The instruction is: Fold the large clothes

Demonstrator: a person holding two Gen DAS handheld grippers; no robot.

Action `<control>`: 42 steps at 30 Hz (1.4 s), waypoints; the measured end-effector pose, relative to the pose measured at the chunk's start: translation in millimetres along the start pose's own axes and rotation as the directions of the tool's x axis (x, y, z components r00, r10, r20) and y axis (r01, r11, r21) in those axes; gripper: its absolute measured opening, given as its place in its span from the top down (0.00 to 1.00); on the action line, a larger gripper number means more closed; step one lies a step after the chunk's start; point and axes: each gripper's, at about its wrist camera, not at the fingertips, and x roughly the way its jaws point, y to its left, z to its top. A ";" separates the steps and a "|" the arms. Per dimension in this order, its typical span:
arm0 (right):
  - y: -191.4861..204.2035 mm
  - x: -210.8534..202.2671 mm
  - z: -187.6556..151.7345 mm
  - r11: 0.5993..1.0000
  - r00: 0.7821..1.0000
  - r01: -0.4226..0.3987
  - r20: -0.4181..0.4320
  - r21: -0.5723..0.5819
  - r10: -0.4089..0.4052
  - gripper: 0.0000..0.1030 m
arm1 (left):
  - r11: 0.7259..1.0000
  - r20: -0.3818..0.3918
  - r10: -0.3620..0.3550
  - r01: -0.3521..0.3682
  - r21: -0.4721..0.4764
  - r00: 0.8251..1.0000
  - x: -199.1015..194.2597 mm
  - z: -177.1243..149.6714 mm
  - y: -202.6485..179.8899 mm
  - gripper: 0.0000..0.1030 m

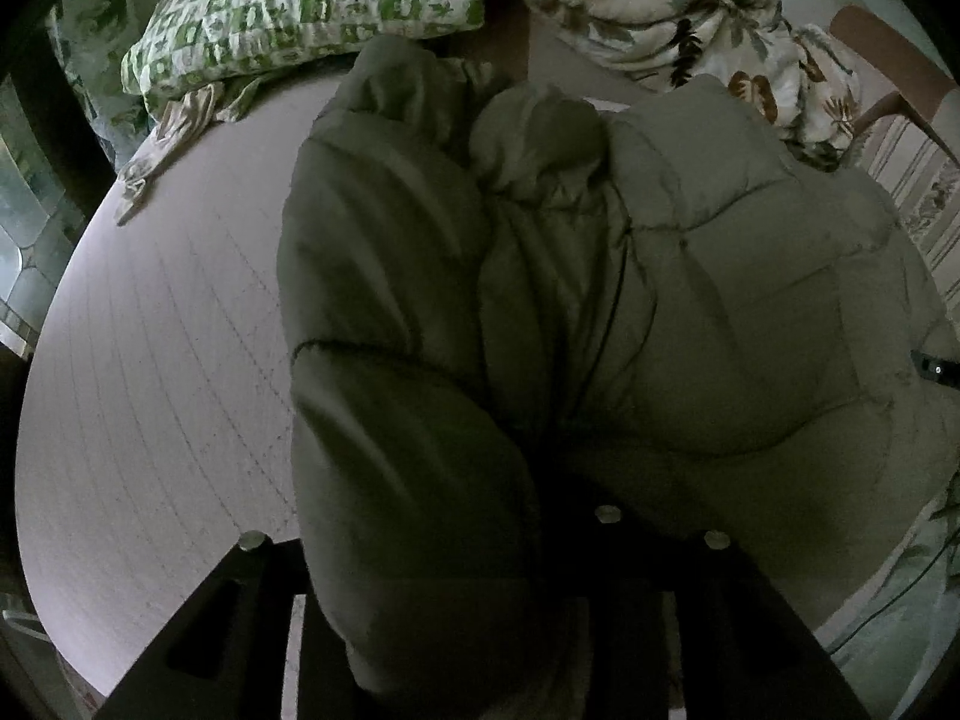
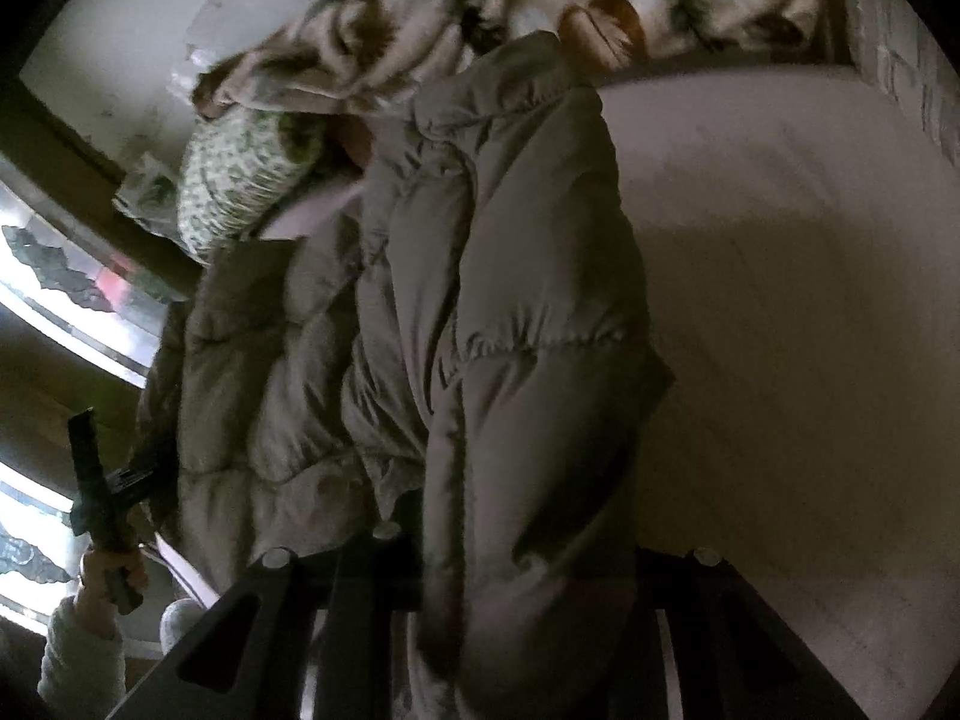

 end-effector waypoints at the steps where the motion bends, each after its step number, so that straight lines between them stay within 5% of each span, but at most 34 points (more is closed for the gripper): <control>1: -4.3 5.1 -0.5 1.000 1.000 0.005 -0.006 0.005 -0.005 0.70 | 1.000 0.001 0.014 -0.014 0.012 1.000 1.6 0.0 -2.6 0.63; 16: -37.9 33.0 -11.5 0.994 1.000 0.001 -0.026 0.108 0.001 0.47 | 0.997 0.039 0.076 -0.077 0.026 0.996 10.9 -9.7 -13.8 0.56; 18: -39.6 28.1 -13.5 0.992 0.999 0.026 -0.024 0.121 -0.023 0.33 | 0.996 0.044 0.083 -0.083 0.016 0.996 8.9 -11.1 -13.4 0.52; 25: -47.1 12.3 -23.3 0.985 0.999 0.050 -0.010 0.164 -0.049 0.19 | 0.994 0.062 0.110 -0.110 -0.014 0.992 0.4 -18.8 -11.8 0.41; 29: -43.2 -4.5 -24.3 0.986 0.998 0.045 0.026 0.162 -0.050 0.02 | 0.993 0.056 0.119 -0.117 -0.031 0.991 -5.8 -17.5 -8.8 0.35; 42: 5.2 -69.4 -41.7 0.994 0.989 0.091 0.109 0.055 -0.097 0.01 | 0.991 0.094 0.125 -0.120 -0.051 0.988 -41.0 -37.1 -12.5 0.33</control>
